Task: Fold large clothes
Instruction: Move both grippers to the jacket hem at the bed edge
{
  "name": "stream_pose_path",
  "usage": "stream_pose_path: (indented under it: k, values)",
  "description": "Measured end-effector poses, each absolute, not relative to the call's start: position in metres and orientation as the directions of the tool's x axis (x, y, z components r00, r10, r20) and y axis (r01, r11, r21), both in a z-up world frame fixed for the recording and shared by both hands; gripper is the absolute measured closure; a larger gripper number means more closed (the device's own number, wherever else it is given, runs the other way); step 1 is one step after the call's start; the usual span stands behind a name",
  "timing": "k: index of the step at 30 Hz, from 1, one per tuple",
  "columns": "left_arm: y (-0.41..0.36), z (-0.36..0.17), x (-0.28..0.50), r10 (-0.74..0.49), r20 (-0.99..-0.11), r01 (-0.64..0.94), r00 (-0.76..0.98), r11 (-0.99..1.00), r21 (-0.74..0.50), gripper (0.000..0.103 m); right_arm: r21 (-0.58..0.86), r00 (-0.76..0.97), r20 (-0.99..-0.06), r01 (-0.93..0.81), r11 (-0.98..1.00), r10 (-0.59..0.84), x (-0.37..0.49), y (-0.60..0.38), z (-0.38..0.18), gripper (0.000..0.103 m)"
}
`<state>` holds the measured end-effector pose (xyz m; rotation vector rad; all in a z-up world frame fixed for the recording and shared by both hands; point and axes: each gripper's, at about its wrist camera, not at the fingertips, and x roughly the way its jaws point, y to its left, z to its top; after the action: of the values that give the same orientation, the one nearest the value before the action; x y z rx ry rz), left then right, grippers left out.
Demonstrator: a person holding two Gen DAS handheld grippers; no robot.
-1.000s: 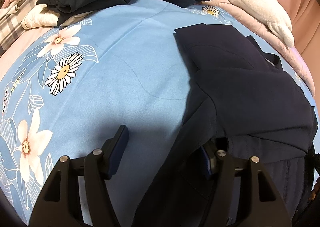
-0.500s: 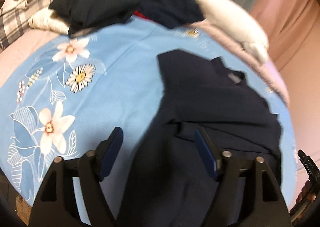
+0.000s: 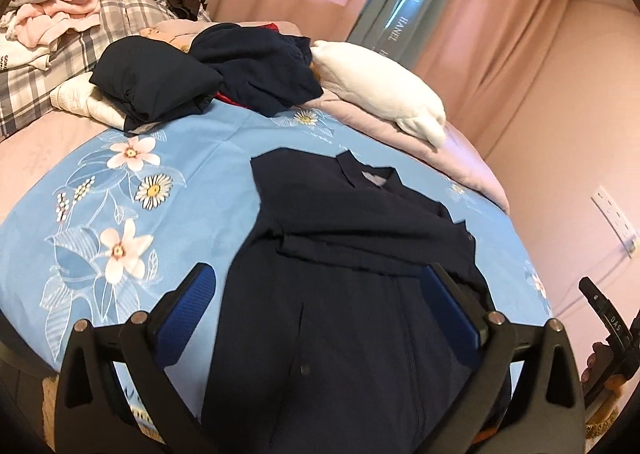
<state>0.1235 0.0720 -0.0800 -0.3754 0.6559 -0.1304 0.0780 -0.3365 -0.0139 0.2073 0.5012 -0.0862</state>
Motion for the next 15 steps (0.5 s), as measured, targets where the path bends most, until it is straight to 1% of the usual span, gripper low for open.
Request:
stream_pose_path:
  k: [3, 6, 7, 9, 15]
  values:
    - [0.068, -0.09, 0.105, -0.232, -0.578, 0.005, 0.782, 0.93, -0.367, 0.0, 0.2, 0.879, -0.476, 0.136, 0.97, -0.025, 0.059, -0.339, -0.024, 0.004]
    - [0.066, -0.105, 0.096, -0.226, -0.597, 0.004, 0.77, 0.937, -0.35, 0.0, 0.21, 0.874, -0.486, 0.137, 0.968, -0.018, 0.049, -0.341, -0.038, 0.004]
    - [0.064, -0.112, 0.094, -0.207, -0.613, -0.01, 0.762, 0.943, -0.332, 0.0, 0.22, 0.869, -0.494, 0.139, 0.966, -0.013, 0.046, -0.341, -0.046, 0.003]
    - [0.063, -0.125, 0.091, -0.181, -0.642, -0.036, 0.745, 0.95, -0.311, 0.0, 0.236, 0.853, -0.522, 0.147, 0.961, -0.002, 0.044, -0.342, -0.063, 0.003]
    - [0.065, -0.168, 0.082, -0.164, -0.728, -0.082, 0.665, 0.954, -0.29, 0.001, 0.279, 0.785, -0.618, 0.163, 0.946, 0.047, 0.045, -0.347, -0.1, 0.003]
